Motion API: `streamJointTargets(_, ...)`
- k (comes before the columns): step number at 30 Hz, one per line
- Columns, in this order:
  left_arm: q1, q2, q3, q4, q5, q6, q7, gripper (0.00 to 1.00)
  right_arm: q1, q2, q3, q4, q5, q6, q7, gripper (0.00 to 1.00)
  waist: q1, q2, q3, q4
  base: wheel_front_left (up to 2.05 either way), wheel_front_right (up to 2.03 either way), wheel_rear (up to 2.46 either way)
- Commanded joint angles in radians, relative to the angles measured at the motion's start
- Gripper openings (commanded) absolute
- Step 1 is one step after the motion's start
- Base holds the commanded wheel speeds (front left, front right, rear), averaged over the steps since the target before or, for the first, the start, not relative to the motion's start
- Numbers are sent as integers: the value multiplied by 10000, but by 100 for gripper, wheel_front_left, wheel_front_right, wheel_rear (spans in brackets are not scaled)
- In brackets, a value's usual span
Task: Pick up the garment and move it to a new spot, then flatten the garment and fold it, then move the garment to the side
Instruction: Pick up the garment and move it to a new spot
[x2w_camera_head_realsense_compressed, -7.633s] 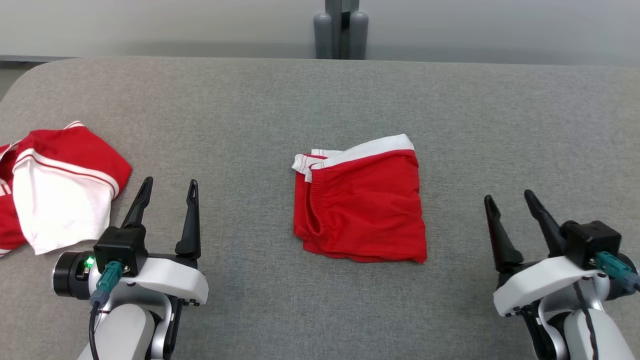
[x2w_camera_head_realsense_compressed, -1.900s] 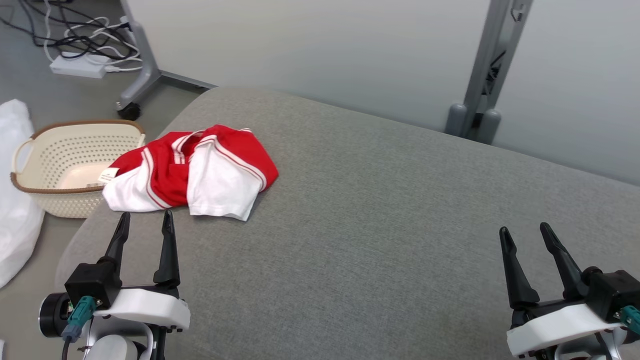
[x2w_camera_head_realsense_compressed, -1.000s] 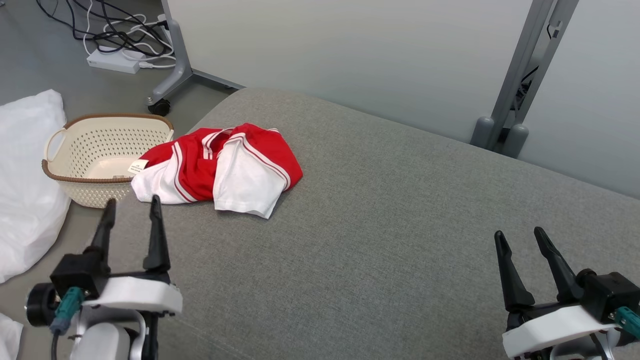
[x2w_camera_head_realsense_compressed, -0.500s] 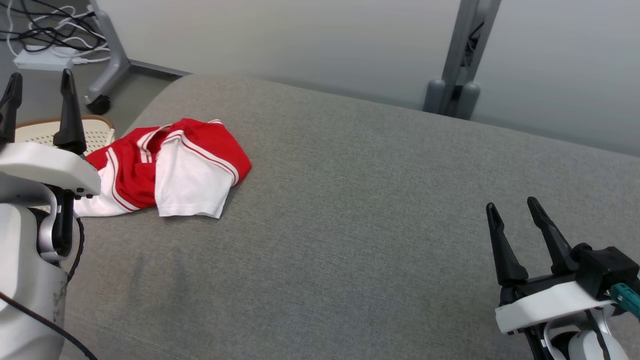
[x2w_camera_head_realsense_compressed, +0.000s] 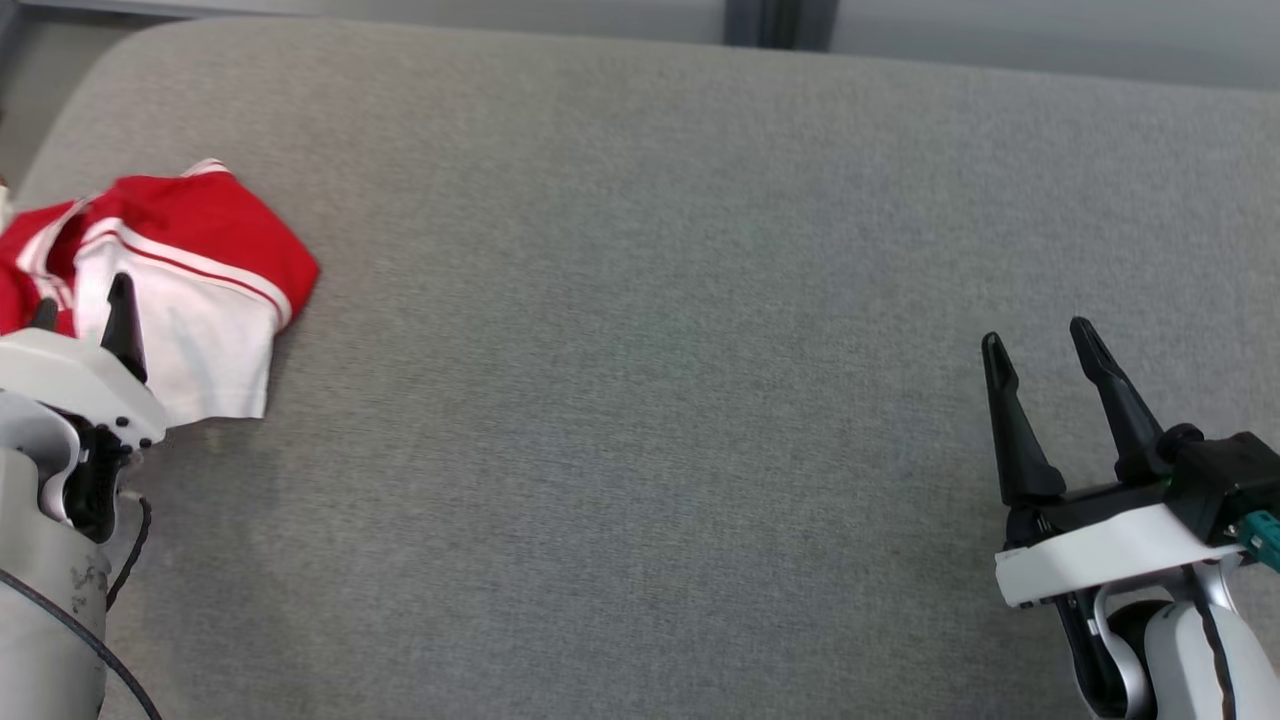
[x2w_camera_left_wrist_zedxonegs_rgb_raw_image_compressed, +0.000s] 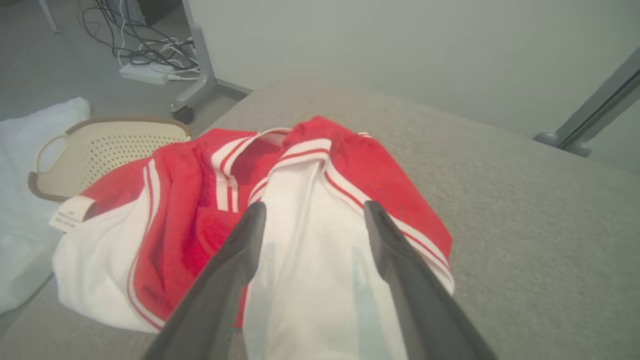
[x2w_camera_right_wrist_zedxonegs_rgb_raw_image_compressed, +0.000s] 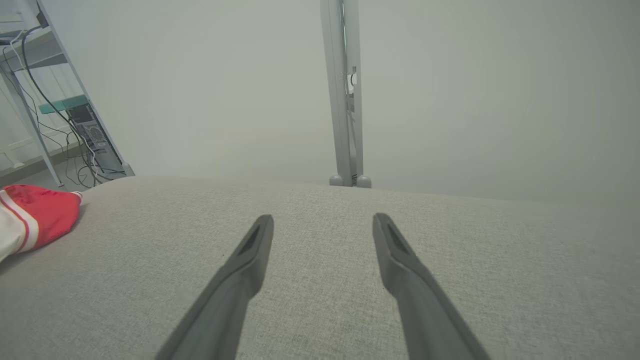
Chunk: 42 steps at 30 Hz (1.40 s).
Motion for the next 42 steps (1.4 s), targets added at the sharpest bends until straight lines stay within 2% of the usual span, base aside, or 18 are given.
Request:
streamJointTargets(1,-301,46,121,463,-184,-66,-67,100,-192,-54,17,-78,-107,3,25,100,0,0,571,-432,0,0,0)
streamJointTargets(9,-735,31,400,2217,-626,-153,-289,100,-417,-54,45,-59,-190,3,77,100,0,0,895,-479,0,0,0)
streamJointTargets(10,-762,23,371,2368,-630,-161,-327,72,-418,-54,47,-56,-184,3,84,100,0,0,906,-476,0,0,0)
streamJointTargets(12,-859,52,397,2529,-673,-169,-586,0,-471,-54,24,-60,-201,3,113,100,0,0,907,-453,0,0,0)
streamJointTargets(19,-1211,244,124,2611,-290,76,-1751,0,-346,-56,-126,-28,-209,3,137,100,0,0,575,-274,0,0,0)
streamJointTargets(25,-1433,545,-53,1597,181,451,-2273,0,-73,-54,-158,-1,-25,3,22,100,0,0,-225,-182,0,0,0)
streamJointTargets(28,-1140,692,46,29,582,747,-2289,0,107,-56,-233,-1,54,3,-23,100,0,0,-640,-171,0,0,0)
streamJointTargets(32,-363,492,99,-2406,1115,1096,-2290,0,320,-56,-299,-19,128,3,-71,100,0,0,-1172,-226,0,0,0)
streamJointTargets(37,1070,11,-241,-5330,1561,1432,-2277,0,532,-57,-251,5,315,3,-109,100,0,0,-1695,-438,0,0,0)
streamJointTargets(42,2726,-565,-1029,-8248,1860,1720,-1552,0,608,-57,-122,-30,483,3,-168,100,0,0,-1854,-887,0,0,0)
